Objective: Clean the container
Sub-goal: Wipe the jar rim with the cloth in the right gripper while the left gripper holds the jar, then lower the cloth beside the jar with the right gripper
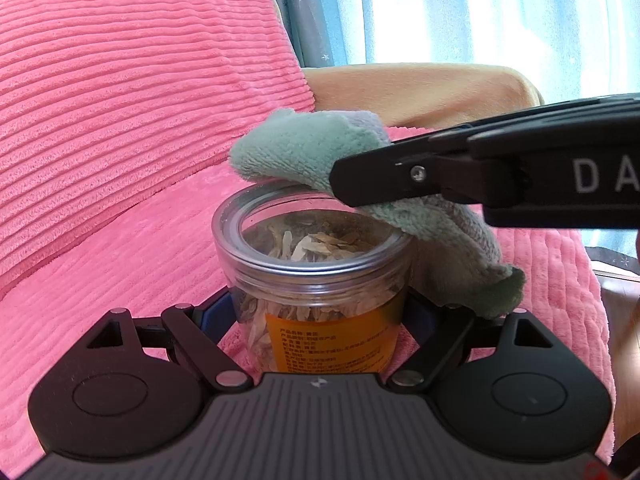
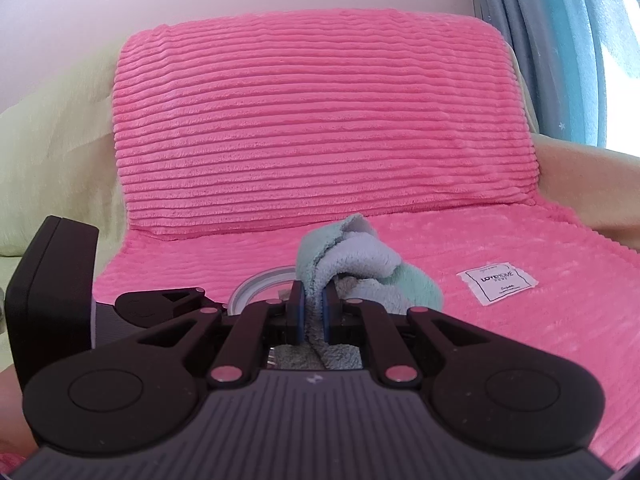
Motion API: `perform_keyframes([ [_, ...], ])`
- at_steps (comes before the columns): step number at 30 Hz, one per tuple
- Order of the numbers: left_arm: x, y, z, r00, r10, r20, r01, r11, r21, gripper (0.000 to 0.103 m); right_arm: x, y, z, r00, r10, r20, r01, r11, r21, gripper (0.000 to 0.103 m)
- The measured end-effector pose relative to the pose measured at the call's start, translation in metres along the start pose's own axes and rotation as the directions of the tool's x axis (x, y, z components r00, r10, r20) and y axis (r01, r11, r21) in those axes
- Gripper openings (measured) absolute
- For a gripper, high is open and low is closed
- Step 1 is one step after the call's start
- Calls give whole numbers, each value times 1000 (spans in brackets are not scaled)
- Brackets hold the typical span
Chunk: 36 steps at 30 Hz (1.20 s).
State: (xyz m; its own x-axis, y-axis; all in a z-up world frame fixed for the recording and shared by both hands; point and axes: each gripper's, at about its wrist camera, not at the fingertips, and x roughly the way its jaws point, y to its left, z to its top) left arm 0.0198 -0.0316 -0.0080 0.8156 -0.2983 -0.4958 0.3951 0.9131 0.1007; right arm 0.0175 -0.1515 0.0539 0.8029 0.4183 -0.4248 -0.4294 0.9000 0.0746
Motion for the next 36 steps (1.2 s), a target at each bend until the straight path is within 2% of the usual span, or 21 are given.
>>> perform_keyframes([
  [11,0,-1,-1,1000,2,-1,-2,1000,-10,85,6,1,2,1000,13,3,-13,1000,0,6],
  [23,-1,-8,-1,1000,10,1,-10,1000,0,85,6,-15,5,1000,-17,-1,17,1000,14,6],
  [26,-1,-7,-1,1000,7,2,-7,1000,-7,85,2,-21,5,999,-53,-5,53,998,23,6],
  [29,-1,-7,-2,1000,6,-2,-6,1000,-6,89,4,-34,3,991,-128,-38,130,990,51,6],
  [32,1,-10,-2,1000,5,-14,-4,1000,13,94,15,-47,-6,969,-217,-122,224,973,50,6],
  [36,2,-13,-2,1000,17,-22,-16,999,29,101,32,-58,-23,944,-241,-227,251,968,16,7],
])
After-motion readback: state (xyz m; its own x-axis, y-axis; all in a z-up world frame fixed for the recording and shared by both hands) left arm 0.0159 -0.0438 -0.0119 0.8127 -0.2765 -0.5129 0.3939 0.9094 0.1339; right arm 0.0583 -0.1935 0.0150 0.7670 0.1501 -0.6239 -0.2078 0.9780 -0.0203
